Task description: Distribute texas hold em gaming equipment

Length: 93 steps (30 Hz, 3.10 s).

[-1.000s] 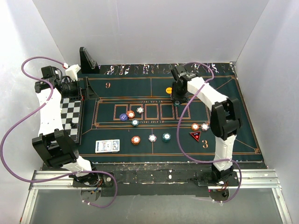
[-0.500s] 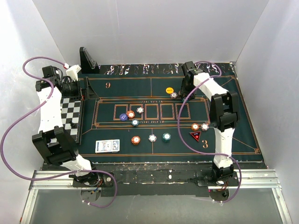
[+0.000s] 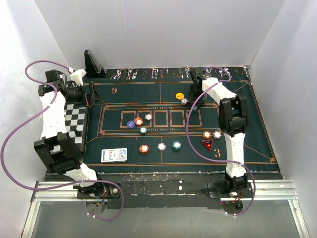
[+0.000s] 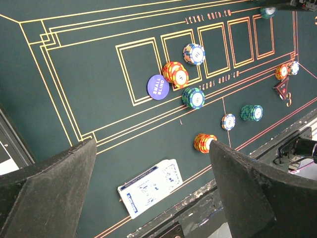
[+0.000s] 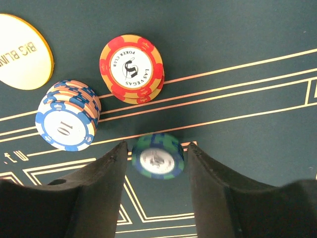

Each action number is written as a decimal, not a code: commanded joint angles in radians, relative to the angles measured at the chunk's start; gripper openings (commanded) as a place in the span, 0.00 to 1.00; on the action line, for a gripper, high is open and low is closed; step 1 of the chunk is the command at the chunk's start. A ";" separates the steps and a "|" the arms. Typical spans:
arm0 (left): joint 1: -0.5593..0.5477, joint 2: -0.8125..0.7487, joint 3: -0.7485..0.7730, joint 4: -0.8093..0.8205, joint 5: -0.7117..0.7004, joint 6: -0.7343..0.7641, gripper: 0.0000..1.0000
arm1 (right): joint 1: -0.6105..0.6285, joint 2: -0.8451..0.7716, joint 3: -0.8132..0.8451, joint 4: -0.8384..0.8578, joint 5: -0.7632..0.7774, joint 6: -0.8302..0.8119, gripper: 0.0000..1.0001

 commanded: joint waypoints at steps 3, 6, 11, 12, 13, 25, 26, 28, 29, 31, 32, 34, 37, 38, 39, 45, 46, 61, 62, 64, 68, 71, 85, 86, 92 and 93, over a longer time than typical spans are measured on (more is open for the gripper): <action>0.006 -0.015 0.023 0.000 0.010 0.011 0.98 | -0.002 -0.036 0.047 -0.011 0.008 0.006 0.74; 0.004 -0.022 0.016 0.001 0.012 0.011 0.98 | -0.002 -0.074 0.028 -0.001 0.007 0.006 0.81; 0.006 -0.035 0.015 -0.001 0.016 0.013 0.98 | 0.010 -0.209 -0.041 0.002 -0.007 0.020 0.82; 0.006 -0.036 0.015 -0.001 0.018 0.013 0.98 | 0.016 -0.258 -0.076 0.020 -0.009 0.018 0.82; 0.006 -0.039 0.016 -0.003 0.021 0.013 0.98 | 0.030 -0.298 -0.117 0.038 -0.010 0.015 0.82; 0.006 -0.081 -0.002 -0.003 0.027 0.013 0.98 | 0.407 -0.691 -0.561 0.039 -0.058 -0.008 0.88; 0.006 -0.082 -0.004 -0.006 0.027 0.014 0.98 | 0.442 -0.700 -0.597 0.040 -0.061 0.012 0.88; 0.006 -0.082 -0.004 -0.010 0.027 0.014 0.98 | 0.501 -0.700 -0.645 0.052 -0.063 0.041 0.89; 0.006 -0.084 -0.004 -0.012 0.029 0.016 0.98 | 0.522 -0.699 -0.667 0.066 -0.063 0.050 0.89; 0.006 -0.085 -0.005 -0.013 0.030 0.016 0.98 | 0.546 -0.685 -0.697 0.095 -0.076 0.069 0.89; 0.006 -0.090 -0.005 -0.013 0.030 0.016 0.98 | 0.556 -0.676 -0.707 0.109 -0.078 0.076 0.90; 0.006 -0.093 -0.007 -0.015 0.030 0.016 0.98 | 0.570 -0.645 -0.708 0.115 -0.069 0.080 0.90; 0.004 -0.099 -0.008 -0.019 0.027 0.019 0.98 | 0.582 -0.601 -0.701 0.120 -0.050 0.078 0.91; 0.006 -0.101 -0.010 -0.018 0.027 0.019 0.98 | 0.585 -0.587 -0.699 0.124 -0.047 0.078 0.91; 0.006 -0.102 -0.010 -0.019 0.026 0.019 0.98 | 0.584 -0.576 -0.698 0.129 -0.046 0.076 0.91; 0.004 -0.102 -0.005 -0.021 0.027 0.017 0.98 | 0.589 -0.510 -0.699 0.140 -0.007 0.076 0.92; 0.004 -0.101 -0.005 -0.021 0.027 0.019 0.98 | 0.587 -0.504 -0.701 0.144 -0.006 0.079 0.92; 0.006 -0.099 0.004 -0.021 0.029 0.016 0.98 | 0.586 -0.481 -0.750 0.173 0.002 0.110 0.77; 0.004 -0.099 0.006 -0.023 0.030 0.017 0.98 | 0.587 -0.481 -0.751 0.173 0.002 0.113 0.76; 0.004 -0.096 0.007 -0.024 0.030 0.017 0.98 | 0.586 -0.487 -0.751 0.173 0.002 0.116 0.73; 0.006 -0.093 0.006 -0.023 0.030 0.016 0.98 | 0.587 -0.495 -0.744 0.167 0.002 0.115 0.66; 0.004 -0.096 0.006 -0.024 0.032 0.016 0.98 | 0.586 -0.498 -0.740 0.164 0.005 0.113 0.61; 0.006 -0.099 -0.010 -0.016 0.032 0.014 0.98 | 0.587 -0.554 -0.731 0.137 0.003 0.118 0.47; 0.004 -0.099 -0.010 -0.015 0.032 0.014 0.98 | 0.587 -0.560 -0.727 0.132 0.003 0.116 0.46; 0.004 -0.101 -0.013 -0.015 0.032 0.014 0.98 | 0.586 -0.582 -0.705 0.106 0.008 0.110 0.45; 0.006 -0.104 -0.013 -0.013 0.032 0.014 0.98 | 0.586 -0.585 -0.701 0.104 0.010 0.110 0.45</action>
